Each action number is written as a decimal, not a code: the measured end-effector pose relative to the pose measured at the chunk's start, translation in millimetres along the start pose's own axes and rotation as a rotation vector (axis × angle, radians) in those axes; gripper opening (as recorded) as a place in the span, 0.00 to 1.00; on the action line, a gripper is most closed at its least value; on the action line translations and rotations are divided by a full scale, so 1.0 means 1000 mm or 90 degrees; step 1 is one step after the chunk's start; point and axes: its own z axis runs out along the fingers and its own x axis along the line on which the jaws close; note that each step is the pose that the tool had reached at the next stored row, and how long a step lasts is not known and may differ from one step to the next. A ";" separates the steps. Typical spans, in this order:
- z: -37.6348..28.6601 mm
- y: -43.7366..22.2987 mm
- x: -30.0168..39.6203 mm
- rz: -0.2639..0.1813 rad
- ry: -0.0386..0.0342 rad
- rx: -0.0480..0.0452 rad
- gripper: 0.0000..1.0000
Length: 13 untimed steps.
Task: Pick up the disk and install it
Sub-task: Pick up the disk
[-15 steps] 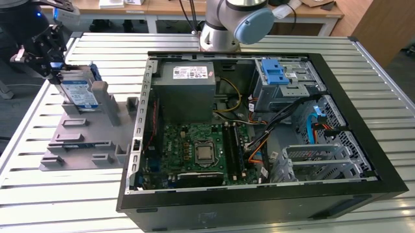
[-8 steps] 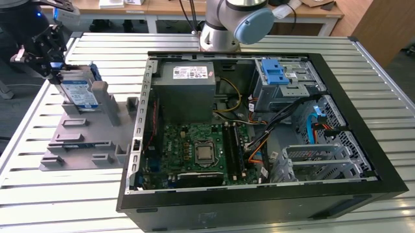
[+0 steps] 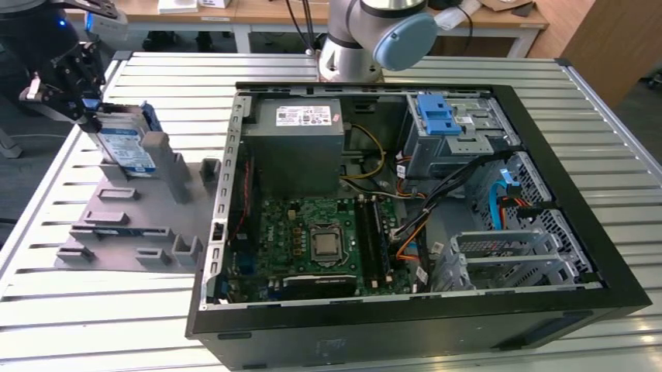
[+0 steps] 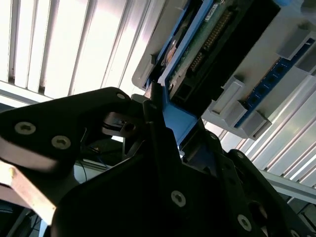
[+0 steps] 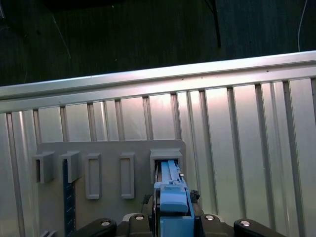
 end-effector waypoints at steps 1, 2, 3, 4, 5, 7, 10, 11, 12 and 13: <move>0.0001 0.0000 0.0000 0.000 0.0000 0.0001 0.37; 0.0001 0.0000 0.0000 0.000 0.0000 0.0000 0.37; 0.0001 0.0000 0.0000 0.000 0.0000 0.0000 0.37; 0.0001 0.0000 0.0000 0.000 0.0000 0.0000 0.37; 0.0001 0.0000 -0.0001 0.000 0.0000 0.0001 0.37; 0.0002 0.0000 0.0000 -0.002 -0.0001 0.0001 0.37; 0.0002 0.0000 0.0001 -0.025 -0.0004 0.0002 0.37; 0.0002 0.0000 0.0001 -0.034 -0.0005 0.0002 0.37; 0.0002 0.0000 0.0002 -0.043 -0.0007 0.0003 0.37; 0.0002 0.0000 0.0002 -0.048 -0.0008 0.0003 0.37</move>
